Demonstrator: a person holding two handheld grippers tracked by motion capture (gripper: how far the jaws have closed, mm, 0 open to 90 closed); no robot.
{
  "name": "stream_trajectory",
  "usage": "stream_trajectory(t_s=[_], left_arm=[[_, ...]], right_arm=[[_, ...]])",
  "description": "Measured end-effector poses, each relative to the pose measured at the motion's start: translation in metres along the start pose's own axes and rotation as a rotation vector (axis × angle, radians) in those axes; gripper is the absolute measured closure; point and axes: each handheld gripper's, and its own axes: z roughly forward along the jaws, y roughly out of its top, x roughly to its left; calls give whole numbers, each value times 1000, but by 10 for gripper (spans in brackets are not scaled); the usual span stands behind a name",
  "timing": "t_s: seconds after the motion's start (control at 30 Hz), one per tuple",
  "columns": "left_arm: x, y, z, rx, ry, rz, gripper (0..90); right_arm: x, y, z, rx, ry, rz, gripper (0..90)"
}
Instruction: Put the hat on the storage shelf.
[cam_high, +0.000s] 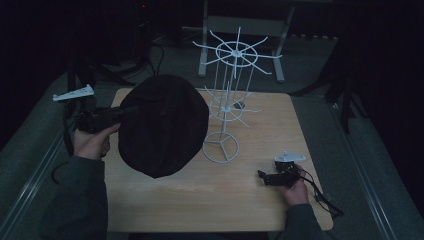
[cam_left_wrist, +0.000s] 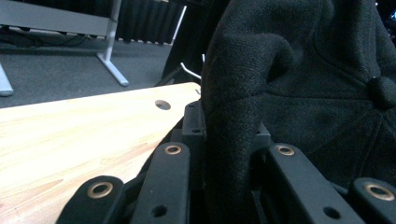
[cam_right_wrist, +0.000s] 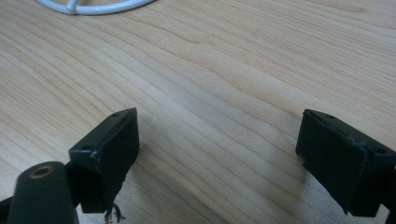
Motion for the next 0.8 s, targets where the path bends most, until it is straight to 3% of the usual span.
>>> stream_trajectory(t_s=[0.3,0.8], left_arm=[[-4,6,-2,-11,-7,17,782],[-4,12,1,-39,-26,-3,784]], right_arm=[[0,0,0,0,0,0,132],[0,0,0,0,0,0,132]])
